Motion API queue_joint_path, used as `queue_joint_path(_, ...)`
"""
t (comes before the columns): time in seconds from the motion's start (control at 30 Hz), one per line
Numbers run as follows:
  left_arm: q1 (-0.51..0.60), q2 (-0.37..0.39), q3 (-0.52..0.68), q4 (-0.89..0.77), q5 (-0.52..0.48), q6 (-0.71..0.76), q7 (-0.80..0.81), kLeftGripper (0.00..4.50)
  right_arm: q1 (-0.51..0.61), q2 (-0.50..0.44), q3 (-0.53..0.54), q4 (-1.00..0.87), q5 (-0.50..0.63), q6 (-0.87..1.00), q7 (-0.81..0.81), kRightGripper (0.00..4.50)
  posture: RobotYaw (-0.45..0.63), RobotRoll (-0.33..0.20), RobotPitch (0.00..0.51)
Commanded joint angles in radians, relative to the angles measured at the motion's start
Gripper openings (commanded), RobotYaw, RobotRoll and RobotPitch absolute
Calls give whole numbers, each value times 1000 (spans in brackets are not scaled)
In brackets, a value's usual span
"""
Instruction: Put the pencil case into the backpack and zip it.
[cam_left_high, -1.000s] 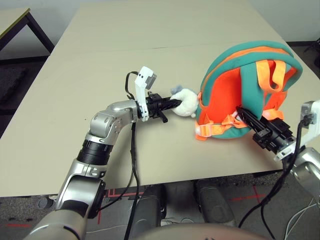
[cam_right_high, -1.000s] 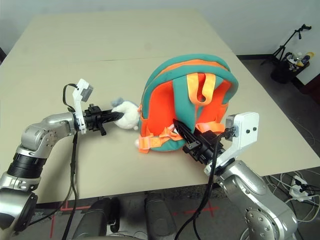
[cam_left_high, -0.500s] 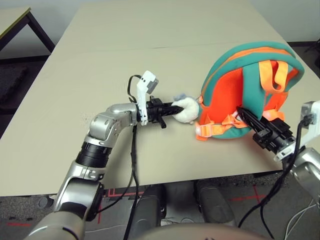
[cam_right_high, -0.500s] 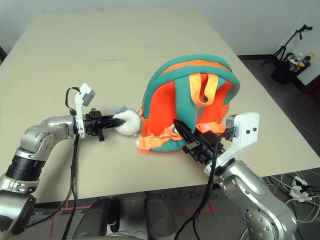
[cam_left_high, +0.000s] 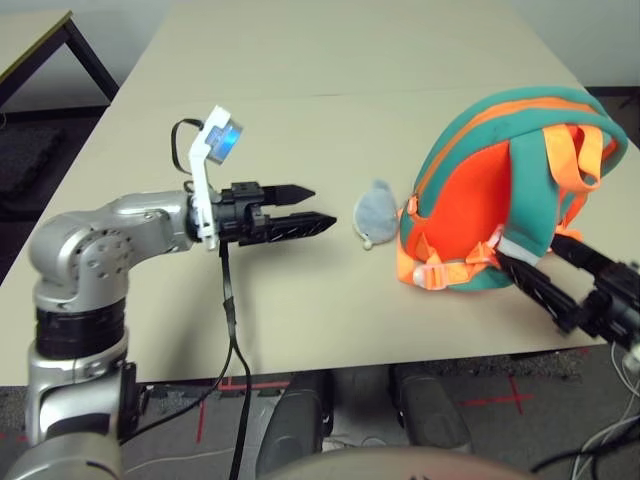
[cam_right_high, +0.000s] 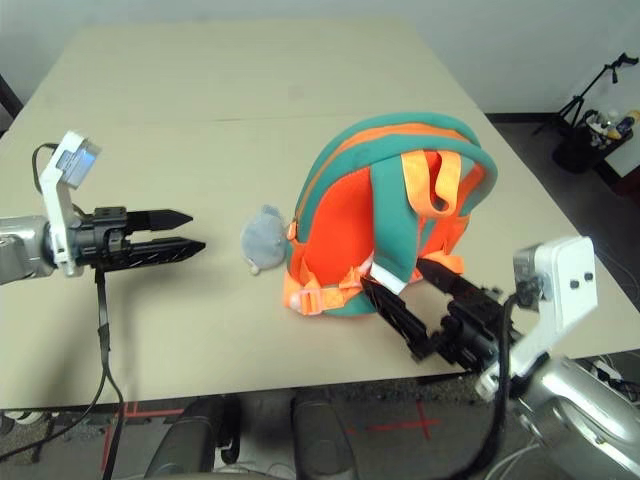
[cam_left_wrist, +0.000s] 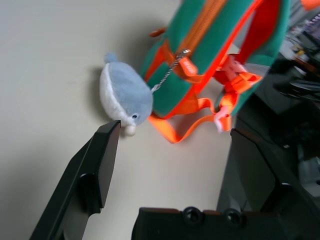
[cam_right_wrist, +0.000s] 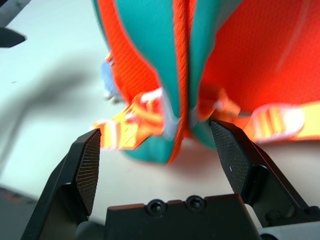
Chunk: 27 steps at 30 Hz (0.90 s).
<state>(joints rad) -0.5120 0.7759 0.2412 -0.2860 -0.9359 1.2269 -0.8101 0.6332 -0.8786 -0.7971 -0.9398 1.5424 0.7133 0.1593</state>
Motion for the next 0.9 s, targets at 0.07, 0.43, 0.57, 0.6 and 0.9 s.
queue_joint_path(0.07, 27, 22, 21, 91, 86, -103, 26, 4500, 143, 20, -177, 11, 84, 13, 28, 4455, -298, 0, 112)
queue_joint_path(0.43, 137, -64, 96, 334, 392, -549, 236, 4500, -65, -32, -138, 462, -216, -44, 164, 4455, -245, 0, 110)
queue_joint_path(0.57, 199, -102, 110, 319, 498, -706, 321, 4500, -325, -69, 40, 690, -400, -92, 233, 4455, -199, 0, 105)
queue_joint_path(0.6, 209, -114, 114, 307, 514, -731, 345, 4500, -382, -70, 76, 754, -440, -104, 256, 4455, -170, 0, 104)
queue_joint_path(0.9, 295, -223, 107, 240, 648, -906, 507, 4500, -819, -7, 343, 1267, -804, -308, 466, 4455, -119, 0, 91)
